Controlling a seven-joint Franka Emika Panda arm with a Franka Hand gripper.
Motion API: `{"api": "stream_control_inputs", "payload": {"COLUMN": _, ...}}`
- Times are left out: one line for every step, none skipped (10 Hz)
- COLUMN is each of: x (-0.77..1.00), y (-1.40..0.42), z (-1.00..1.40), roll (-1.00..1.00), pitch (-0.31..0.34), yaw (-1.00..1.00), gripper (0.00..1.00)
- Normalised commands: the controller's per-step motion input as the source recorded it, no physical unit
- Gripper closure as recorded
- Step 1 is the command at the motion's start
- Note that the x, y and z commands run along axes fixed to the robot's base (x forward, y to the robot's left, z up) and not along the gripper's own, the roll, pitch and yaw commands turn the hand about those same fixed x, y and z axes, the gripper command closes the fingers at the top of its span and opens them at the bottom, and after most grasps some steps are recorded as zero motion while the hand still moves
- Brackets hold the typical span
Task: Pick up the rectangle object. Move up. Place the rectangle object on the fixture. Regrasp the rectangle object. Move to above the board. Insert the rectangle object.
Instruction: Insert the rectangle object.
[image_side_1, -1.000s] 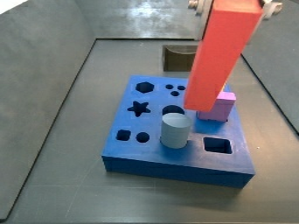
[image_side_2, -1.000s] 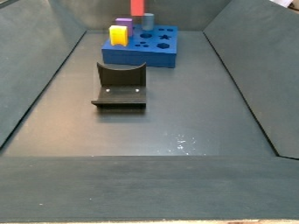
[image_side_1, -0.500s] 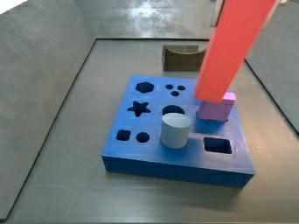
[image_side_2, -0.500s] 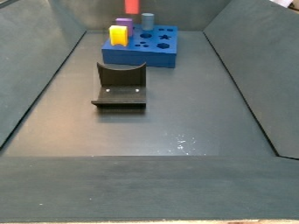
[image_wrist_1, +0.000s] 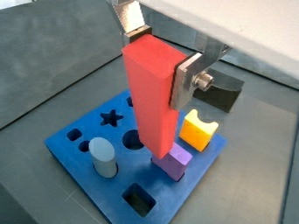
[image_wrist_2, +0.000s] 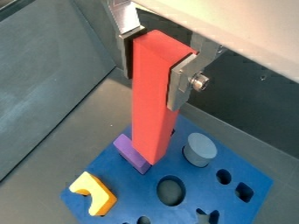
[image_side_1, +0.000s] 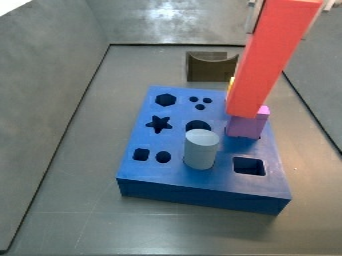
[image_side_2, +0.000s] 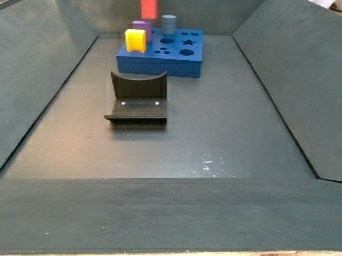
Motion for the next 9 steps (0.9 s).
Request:
{"api": "stream_control_inputs", "payload": {"x": 0.00, "y": -0.73, "z": -0.41, "roll": 0.16, "pitch": 0.000, "yaw": 0.00, "gripper": 1.00}}
{"api": "stream_control_inputs", "payload": {"x": 0.00, "y": -0.82, "z": -0.49, "roll": 0.17, "pitch": 0.000, "yaw": 0.00, "gripper": 1.00}}
{"api": "stream_control_inputs", "payload": {"x": -0.08, "y": -0.53, "z": -0.31, "roll": 0.09, "pitch": 0.000, "yaw": 0.00, "gripper": 1.00}}
{"api": "stream_control_inputs", "payload": {"x": 0.00, "y": -0.10, "z": -0.03, "roll": 0.00, "pitch": 0.000, "yaw": 0.00, "gripper": 1.00}}
{"api": "stream_control_inputs", "payload": {"x": 0.00, "y": -0.35, "z": -0.20, "roll": 0.00, "pitch": 0.000, "yaw": -0.01, "gripper": 1.00}}
{"api": "stream_control_inputs", "payload": {"x": 0.05, "y": -0.58, "z": -0.30, "roll": 0.00, "pitch": 0.021, "yaw": -0.09, "gripper": 1.00}}
{"api": "stream_control_inputs", "payload": {"x": 0.17, "y": -0.45, "z": -0.25, "roll": -0.06, "pitch": 0.007, "yaw": -0.18, "gripper": 1.00}}
{"api": "stream_control_inputs", "payload": {"x": 0.35, "y": -0.37, "z": -0.11, "roll": 0.00, "pitch": 0.026, "yaw": -0.18, "gripper": 1.00}}
{"api": "stream_control_inputs", "payload": {"x": 0.68, "y": -0.06, "z": 0.03, "roll": -0.04, "pitch": 0.076, "yaw": -0.33, "gripper": 1.00}}
